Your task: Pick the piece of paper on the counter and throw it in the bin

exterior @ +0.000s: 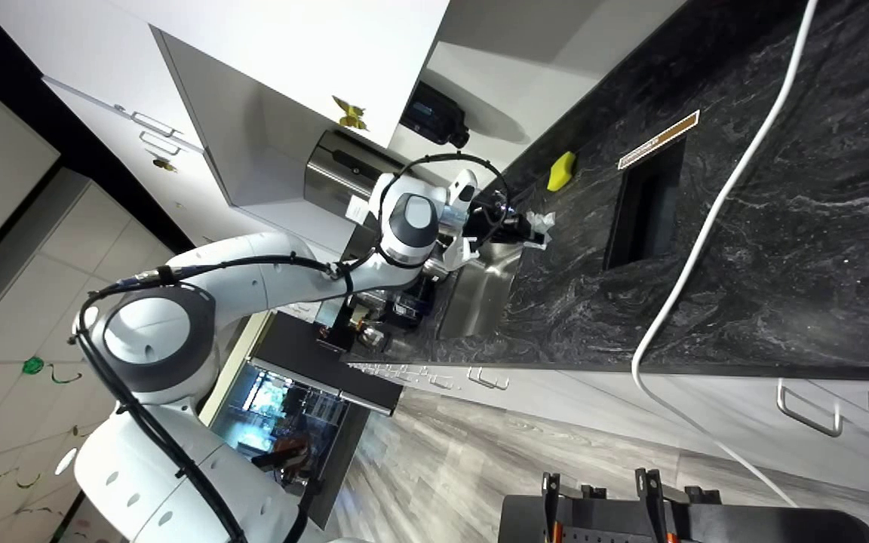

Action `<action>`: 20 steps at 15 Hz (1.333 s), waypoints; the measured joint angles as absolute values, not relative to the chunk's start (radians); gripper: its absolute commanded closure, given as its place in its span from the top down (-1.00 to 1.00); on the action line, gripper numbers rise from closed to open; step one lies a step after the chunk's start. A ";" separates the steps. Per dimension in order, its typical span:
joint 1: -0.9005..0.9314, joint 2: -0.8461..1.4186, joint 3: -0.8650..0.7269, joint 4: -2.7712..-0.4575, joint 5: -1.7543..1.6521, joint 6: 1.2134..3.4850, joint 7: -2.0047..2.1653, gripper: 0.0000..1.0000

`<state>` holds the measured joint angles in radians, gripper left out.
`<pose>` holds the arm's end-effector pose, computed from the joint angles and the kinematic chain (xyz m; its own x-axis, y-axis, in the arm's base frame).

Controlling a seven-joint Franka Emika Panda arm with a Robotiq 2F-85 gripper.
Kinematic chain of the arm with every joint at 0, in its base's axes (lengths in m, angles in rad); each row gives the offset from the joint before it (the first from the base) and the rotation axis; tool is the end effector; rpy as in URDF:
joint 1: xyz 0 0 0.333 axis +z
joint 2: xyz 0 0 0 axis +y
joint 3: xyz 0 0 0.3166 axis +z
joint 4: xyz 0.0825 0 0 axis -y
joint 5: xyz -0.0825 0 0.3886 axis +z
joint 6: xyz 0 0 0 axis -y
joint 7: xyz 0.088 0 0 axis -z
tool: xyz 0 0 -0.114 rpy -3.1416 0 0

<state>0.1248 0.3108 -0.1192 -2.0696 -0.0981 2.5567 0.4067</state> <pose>0.6098 0.0063 0.2892 0.9326 -0.3012 0.1987 -0.3125 -0.9495 0.0275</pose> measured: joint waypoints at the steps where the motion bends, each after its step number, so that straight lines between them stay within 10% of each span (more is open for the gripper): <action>1: 0.117 0.290 -0.135 -2.085 -0.102 2.563 0.410 -0.99; 12: -0.005 0.348 -0.186 -2.079 -0.104 2.589 0.417 -0.99; 13: -0.008 0.362 -0.187 -2.074 -0.103 2.590 0.417 -0.46; 20: -0.010 0.416 -0.191 -2.037 -0.091 2.590 0.417 0.43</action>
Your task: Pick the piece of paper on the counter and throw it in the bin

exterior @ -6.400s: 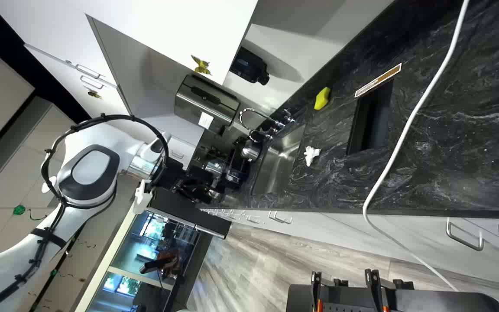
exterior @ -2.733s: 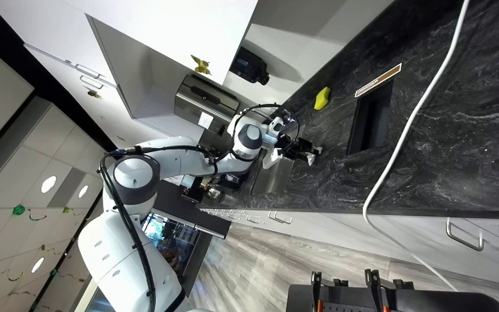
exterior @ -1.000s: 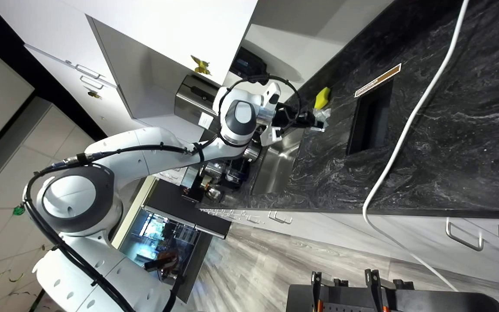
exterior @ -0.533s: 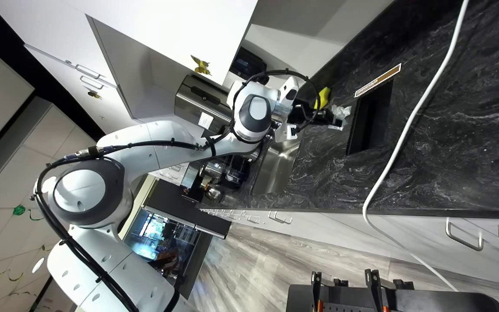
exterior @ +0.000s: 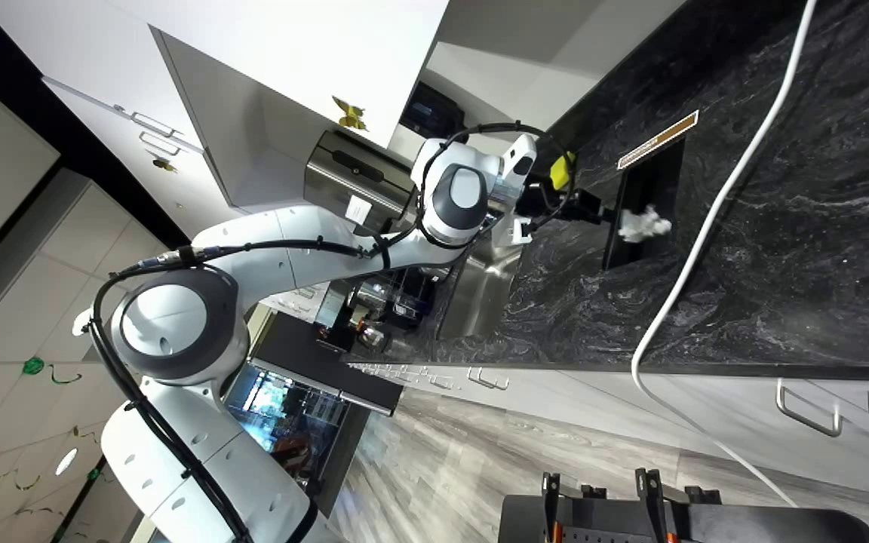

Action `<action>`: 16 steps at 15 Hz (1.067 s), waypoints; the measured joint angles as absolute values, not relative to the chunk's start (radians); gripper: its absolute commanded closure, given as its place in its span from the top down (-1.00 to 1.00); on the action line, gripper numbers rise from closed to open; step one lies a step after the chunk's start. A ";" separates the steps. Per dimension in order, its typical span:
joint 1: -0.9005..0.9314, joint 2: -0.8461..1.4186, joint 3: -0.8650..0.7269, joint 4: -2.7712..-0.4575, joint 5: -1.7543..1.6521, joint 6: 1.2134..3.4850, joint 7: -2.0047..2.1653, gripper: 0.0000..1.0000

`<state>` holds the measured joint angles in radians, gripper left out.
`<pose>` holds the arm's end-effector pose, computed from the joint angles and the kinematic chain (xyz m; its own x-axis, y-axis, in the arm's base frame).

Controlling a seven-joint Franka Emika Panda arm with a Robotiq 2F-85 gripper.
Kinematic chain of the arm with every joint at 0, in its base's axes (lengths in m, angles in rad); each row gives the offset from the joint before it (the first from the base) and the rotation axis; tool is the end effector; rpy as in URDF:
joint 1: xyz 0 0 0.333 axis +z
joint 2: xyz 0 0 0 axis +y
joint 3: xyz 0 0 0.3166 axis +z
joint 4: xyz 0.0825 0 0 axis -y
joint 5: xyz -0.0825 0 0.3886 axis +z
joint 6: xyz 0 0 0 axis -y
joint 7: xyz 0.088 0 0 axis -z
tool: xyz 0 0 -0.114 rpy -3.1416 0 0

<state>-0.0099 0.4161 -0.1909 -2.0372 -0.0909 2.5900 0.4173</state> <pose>0.6058 -0.1188 0.2448 0.8559 -0.4859 0.1773 -0.5032 -0.8615 0.0684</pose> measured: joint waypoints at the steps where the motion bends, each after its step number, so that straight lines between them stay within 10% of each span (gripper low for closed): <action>1: -0.010 0.418 -0.192 -2.035 -0.091 2.590 0.417 0.57; 4: -0.010 0.418 -0.196 -2.031 -0.091 2.590 0.417 0.98; 16: 0.020 0.322 -0.196 -2.122 -0.090 2.703 0.439 1.00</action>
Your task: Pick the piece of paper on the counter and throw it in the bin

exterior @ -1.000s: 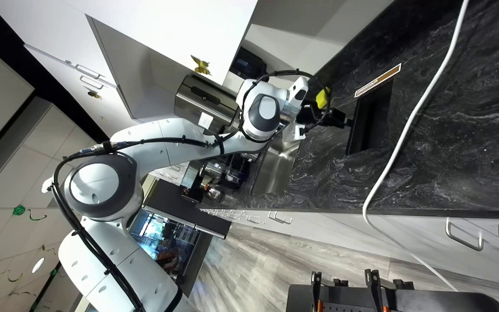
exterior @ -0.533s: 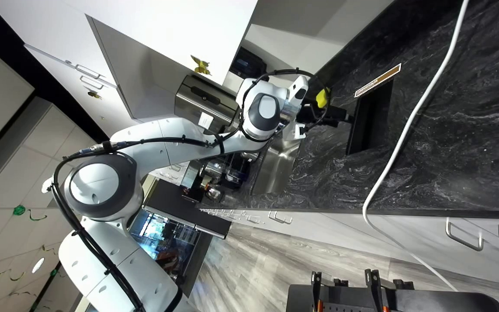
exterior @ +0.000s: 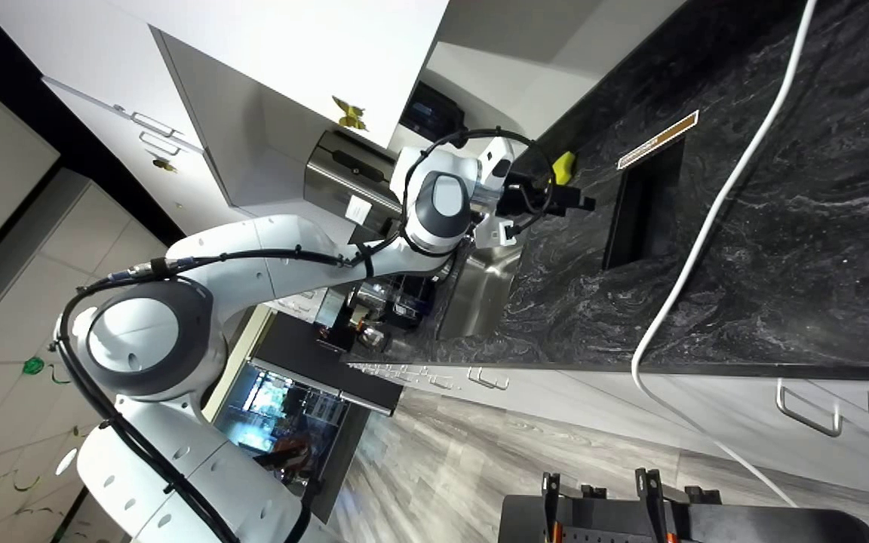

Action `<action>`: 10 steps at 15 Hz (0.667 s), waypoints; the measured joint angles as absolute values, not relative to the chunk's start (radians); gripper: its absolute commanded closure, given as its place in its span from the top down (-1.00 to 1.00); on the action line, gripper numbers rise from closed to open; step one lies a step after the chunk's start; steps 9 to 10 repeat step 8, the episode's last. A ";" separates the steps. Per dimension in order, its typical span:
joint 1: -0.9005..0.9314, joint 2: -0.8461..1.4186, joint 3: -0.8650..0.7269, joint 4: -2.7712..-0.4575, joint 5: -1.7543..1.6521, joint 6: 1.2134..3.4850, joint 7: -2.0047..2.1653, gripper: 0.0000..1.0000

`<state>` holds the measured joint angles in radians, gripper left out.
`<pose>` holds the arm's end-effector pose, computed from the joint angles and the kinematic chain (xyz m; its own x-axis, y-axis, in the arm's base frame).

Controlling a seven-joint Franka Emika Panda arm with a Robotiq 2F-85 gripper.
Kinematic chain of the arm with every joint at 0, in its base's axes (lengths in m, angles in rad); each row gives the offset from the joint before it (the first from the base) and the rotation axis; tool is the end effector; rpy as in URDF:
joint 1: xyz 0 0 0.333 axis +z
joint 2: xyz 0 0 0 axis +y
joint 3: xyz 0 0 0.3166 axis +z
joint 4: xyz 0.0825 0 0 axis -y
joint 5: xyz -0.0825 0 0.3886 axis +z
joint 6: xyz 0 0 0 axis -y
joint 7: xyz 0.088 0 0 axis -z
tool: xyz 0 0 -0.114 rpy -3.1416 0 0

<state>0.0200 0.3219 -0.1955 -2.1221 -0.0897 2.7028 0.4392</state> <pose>0.5974 -0.1005 0.2781 0.8328 -0.4774 0.2802 -0.4973 -0.8676 -0.0001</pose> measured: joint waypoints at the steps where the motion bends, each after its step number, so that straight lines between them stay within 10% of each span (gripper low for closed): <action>1: 0.024 0.299 -0.195 -2.144 -0.090 2.708 0.439 1.00; 10: 0.037 0.191 -0.188 -2.243 -0.091 2.711 0.439 1.00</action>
